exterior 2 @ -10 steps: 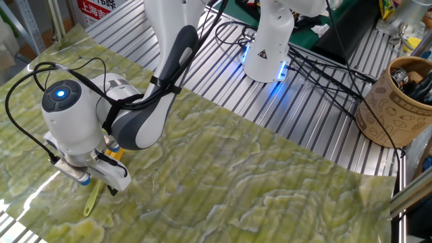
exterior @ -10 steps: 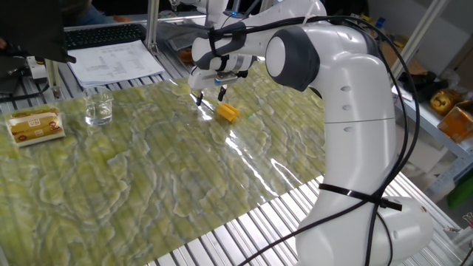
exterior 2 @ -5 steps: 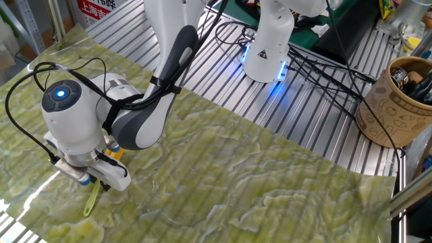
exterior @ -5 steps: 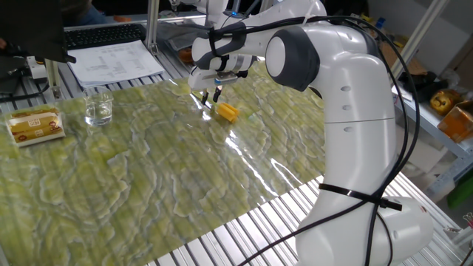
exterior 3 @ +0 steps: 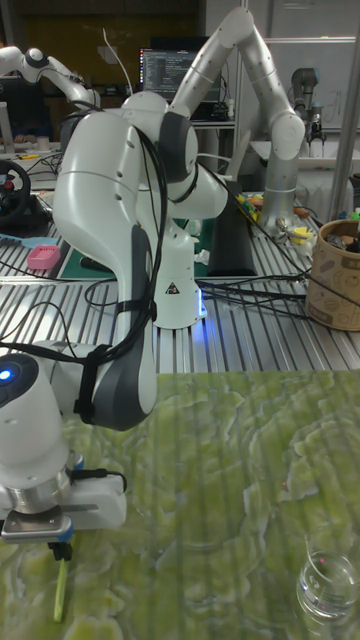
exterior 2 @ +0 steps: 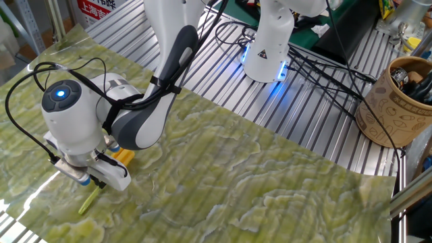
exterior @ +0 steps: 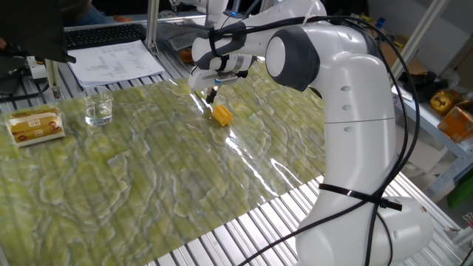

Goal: Scrub the table with a brush

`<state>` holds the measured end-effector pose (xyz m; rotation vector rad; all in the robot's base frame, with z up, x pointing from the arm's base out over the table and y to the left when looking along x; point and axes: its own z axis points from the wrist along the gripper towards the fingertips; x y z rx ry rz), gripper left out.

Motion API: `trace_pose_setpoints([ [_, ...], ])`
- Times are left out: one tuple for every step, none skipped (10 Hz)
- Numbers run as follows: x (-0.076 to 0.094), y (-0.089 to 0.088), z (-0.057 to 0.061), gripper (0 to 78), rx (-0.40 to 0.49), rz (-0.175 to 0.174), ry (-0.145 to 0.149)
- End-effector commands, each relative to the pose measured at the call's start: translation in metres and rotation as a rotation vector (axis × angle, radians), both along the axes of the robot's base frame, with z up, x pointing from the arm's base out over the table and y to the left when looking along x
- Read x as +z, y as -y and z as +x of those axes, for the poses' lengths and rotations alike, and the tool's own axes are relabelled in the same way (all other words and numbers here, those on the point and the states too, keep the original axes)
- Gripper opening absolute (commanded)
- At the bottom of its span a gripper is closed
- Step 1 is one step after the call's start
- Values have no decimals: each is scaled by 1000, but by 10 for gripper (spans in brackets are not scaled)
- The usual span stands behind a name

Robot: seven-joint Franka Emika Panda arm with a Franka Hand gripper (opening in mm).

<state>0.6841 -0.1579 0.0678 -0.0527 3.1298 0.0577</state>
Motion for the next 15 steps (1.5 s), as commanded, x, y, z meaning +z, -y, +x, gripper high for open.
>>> trace_pose_setpoints([
  [2,0,1,12,-4,-1,-6],
  [3,0,1,12,-14,-1,-8],
  [3,-2,1,12,-29,-3,-10],
  [5,-5,1,12,-48,-5,-11],
  [6,-8,1,12,-63,-5,-11],
  [7,-11,0,12,-72,-6,-12],
  [8,-13,0,12,-82,-7,-11],
  [9,-16,-1,12,-91,-10,-9],
  [9,-18,-1,12,-97,-11,-6],
  [11,-21,-2,12,-107,-11,-5],
  [12,-26,-4,12,-118,-14,-4],
  [12,-27,-4,12,-123,-16,-3],
  [14,-35,-8,12,-144,-16,1],
  [15,-39,-10,12,-155,-20,2],
  [16,-41,-11,12,-160,-22,3],
])
